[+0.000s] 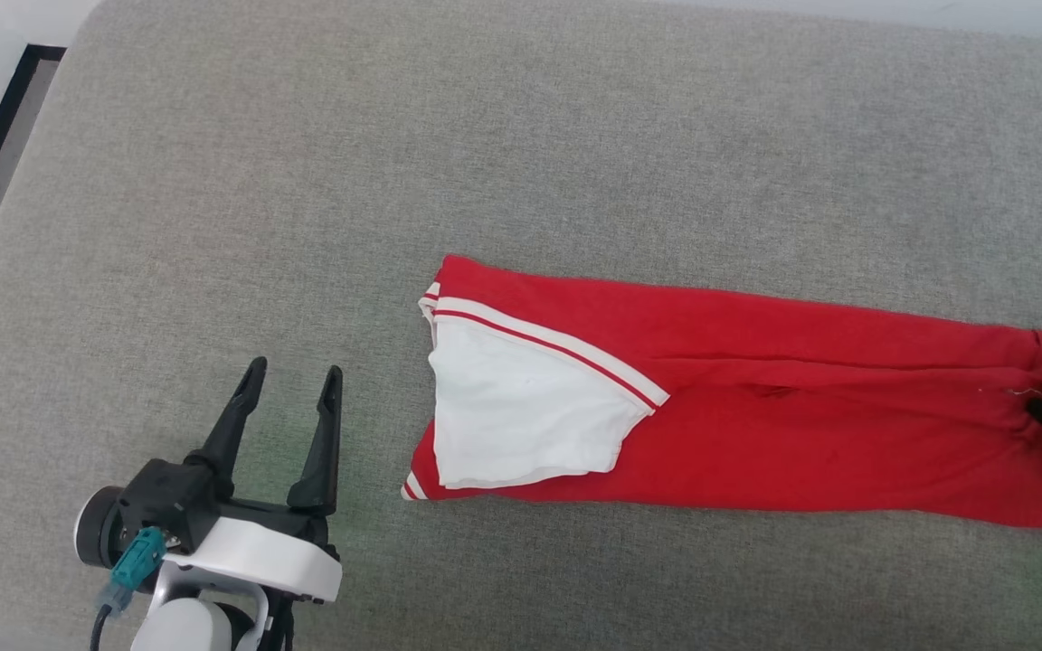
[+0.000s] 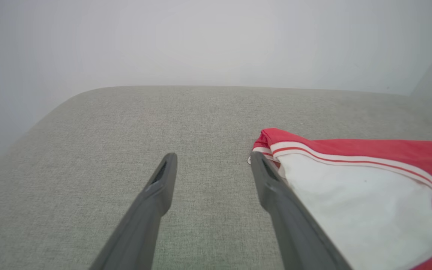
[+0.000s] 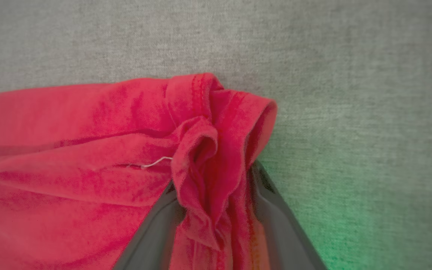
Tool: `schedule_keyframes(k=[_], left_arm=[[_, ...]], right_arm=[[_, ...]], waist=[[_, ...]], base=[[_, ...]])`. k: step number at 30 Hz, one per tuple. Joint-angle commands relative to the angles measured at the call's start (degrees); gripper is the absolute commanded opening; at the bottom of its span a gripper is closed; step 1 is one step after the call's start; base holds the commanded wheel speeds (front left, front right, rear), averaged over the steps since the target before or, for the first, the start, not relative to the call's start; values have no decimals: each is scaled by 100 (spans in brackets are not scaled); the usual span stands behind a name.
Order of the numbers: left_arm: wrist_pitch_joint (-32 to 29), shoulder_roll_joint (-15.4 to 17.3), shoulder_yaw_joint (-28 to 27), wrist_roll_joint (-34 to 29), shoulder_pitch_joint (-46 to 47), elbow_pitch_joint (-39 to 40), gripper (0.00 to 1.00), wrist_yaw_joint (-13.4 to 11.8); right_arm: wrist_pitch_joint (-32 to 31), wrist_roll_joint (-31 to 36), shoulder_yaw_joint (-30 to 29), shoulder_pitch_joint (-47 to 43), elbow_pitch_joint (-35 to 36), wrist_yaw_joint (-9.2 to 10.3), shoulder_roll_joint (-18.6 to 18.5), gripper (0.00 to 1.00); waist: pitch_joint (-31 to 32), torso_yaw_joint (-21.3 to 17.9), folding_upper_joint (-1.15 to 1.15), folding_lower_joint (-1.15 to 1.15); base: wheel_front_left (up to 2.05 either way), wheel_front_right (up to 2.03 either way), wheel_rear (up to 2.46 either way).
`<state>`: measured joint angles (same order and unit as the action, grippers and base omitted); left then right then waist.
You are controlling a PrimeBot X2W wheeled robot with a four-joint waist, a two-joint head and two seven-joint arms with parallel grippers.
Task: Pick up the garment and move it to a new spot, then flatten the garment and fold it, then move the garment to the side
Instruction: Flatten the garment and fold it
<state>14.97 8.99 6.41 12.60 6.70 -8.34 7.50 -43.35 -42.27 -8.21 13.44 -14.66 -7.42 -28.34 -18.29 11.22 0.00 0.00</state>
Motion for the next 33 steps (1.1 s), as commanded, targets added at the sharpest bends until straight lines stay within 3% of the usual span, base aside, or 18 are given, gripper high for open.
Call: schedule_keyframes(k=[1, 7, 18, 28, 33], left_arm=[[28, -31, -27, -54, -43, 36, 100, -8], [28, -54, -62, -71, -92, 210, 100, -8], [28, 73, 10, 10, -84, 438, 100, -8], [28, 148, 121, -30, 166, 314, 100, -8], [28, 129, 169, -57, 260, 255, 100, -8]], right_arm=[[-161, -22, 245, -189, -210, -11, 262, 0], [-96, -74, 102, -132, -210, -3, 119, 0], [144, 11, -706, 87, -159, 8, -277, 0], [284, 320, -1705, 309, -845, -5, -1011, 0], [277, 316, -1958, 406, -890, -4, -1048, 0]], waist=[[6, 2, 0, 0], [34, -31, 0, 0], [-27, -282, 0, 0], [-218, -499, 0, 0], [-230, -524, 0, 0]], base=[[0, 0, 0], [0, 0, 0], [0, 0, 0], [0, 0, 0], [0, 0, 0]])
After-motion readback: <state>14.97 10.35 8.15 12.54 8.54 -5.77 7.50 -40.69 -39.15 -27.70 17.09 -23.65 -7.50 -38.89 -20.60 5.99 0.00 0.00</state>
